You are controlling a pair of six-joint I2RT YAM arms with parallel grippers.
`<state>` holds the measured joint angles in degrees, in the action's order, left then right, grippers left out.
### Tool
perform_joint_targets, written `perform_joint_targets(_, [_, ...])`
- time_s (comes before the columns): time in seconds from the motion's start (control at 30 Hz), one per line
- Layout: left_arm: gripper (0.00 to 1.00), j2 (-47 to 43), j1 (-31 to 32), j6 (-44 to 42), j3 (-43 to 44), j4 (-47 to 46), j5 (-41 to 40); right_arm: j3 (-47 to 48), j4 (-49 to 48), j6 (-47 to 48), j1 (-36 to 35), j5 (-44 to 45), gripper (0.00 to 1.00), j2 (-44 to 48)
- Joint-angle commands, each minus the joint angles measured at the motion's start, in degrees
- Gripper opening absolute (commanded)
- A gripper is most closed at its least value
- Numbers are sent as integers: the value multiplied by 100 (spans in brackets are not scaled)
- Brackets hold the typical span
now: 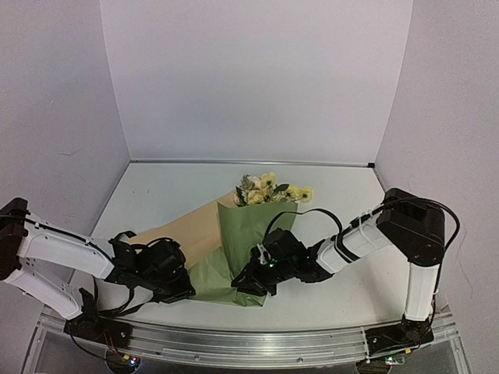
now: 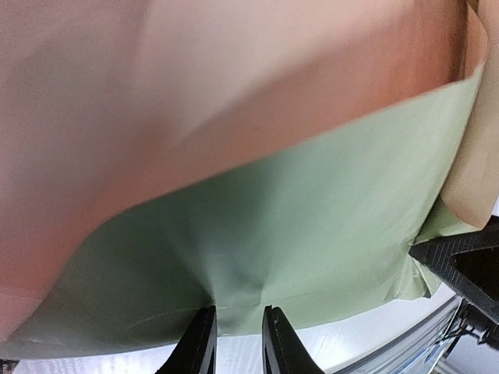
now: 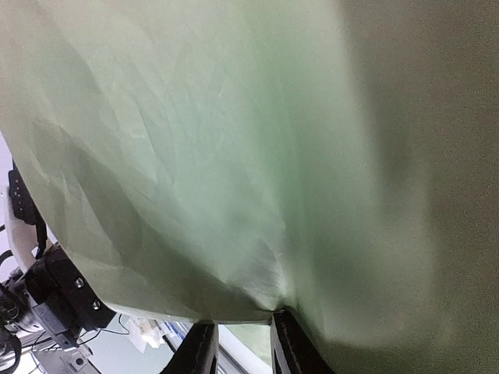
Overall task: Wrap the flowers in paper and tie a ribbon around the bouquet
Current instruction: Press the fold line on the 2/3-folded wrapping paper.
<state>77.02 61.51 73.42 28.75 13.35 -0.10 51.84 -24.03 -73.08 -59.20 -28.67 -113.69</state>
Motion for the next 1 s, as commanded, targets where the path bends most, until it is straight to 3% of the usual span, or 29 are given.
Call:
perform_joint_targets(0.0, [23, -244, 17, 630, -403, 1043, -471, -183, 416, -58, -24, 379, 26, -242])
perform_joint_targets(0.23, [26, -1206, -72, 1503, -752, 1943, -1166, -210, 388, -67, -23, 342, 26, -230])
perform_joint_targets(0.43, [26, -2124, -513, 1514, -995, 2280, -1330, -235, 366, -67, -21, 308, 26, -206])
perform_joint_targets(0.67, [29, -2167, -522, 1212, -284, 2598, -1334, -198, 341, -80, -25, 256, 26, -206])
perform_joint_targets(0.97, [34, -2022, -350, 1693, -146, 1971, -1050, -166, 330, -77, -27, 230, 26, -74])
